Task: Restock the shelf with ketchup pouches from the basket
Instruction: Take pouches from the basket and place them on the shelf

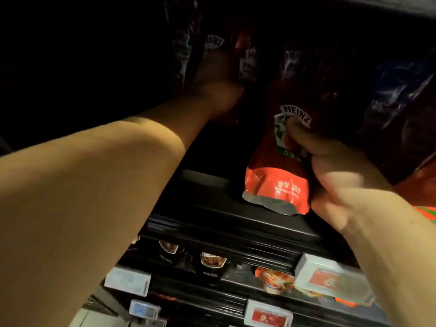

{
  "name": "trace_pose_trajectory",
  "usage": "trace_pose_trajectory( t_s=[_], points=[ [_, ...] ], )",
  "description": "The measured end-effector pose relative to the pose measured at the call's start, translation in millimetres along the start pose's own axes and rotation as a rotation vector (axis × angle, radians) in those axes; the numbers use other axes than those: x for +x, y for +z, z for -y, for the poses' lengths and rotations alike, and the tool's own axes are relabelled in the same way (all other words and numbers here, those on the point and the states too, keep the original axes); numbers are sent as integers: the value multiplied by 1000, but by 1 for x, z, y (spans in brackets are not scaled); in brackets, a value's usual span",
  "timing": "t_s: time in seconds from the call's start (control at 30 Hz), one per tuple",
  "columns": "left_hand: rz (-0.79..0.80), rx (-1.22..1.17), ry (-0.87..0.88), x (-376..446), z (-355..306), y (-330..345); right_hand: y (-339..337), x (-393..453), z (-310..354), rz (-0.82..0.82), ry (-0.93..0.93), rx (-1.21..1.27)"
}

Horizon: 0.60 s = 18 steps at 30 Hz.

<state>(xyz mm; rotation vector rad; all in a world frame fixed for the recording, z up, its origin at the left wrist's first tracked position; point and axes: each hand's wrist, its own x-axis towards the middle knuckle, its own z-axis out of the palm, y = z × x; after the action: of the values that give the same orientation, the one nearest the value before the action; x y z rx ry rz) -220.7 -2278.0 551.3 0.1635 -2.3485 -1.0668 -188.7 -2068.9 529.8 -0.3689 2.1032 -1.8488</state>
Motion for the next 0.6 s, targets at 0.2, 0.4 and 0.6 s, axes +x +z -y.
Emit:
trace_pose_trajectory(
  t_s=[0.2,0.4,0.6],
  points=[
    [-31,-169,-1,-6,34,21,18,24,14,-211,100,276],
    [34,-20,-88,3,40,20,42,74,27,-424,-83,237],
    [4,33,-123,5,43,21,60,108,28,-691,-413,88]
  ],
)
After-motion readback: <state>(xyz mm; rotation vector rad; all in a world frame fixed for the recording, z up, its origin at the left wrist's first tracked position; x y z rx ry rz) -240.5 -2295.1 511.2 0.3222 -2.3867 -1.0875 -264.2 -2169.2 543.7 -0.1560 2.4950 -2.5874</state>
